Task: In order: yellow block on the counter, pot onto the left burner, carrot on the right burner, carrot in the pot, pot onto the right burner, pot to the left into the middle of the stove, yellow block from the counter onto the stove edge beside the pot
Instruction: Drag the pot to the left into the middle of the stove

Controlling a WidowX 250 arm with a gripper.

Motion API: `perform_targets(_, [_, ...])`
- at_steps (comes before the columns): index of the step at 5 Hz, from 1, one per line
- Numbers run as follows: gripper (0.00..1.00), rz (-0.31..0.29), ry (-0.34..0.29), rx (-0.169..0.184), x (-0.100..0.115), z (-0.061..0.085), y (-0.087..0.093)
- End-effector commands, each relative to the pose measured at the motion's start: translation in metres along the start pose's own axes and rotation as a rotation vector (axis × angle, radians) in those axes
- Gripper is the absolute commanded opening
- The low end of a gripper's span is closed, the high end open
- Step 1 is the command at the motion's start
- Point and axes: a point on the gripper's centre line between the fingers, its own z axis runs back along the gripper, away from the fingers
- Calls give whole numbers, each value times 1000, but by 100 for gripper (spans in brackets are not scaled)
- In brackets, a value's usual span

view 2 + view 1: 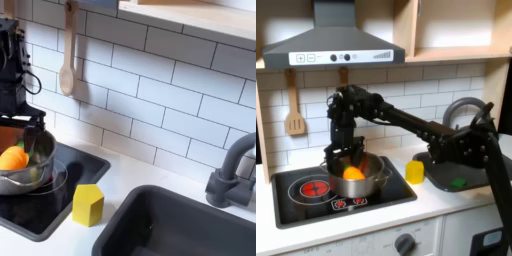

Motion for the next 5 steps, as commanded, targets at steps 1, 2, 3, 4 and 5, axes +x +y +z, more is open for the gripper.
perform_targets(1, [100, 12, -6, 1, 6, 1, 2])
perform_targets(2, [100, -1, -21, 0, 3, 4, -2])
perform_targets(3, [100, -48, -10, -1, -8, -2, -11])
perform_targets(4, [100, -66, -29, -14, -18, 9, -12])
perform_targets(5, [100, -72, -59, -27, -21, 23, -15])
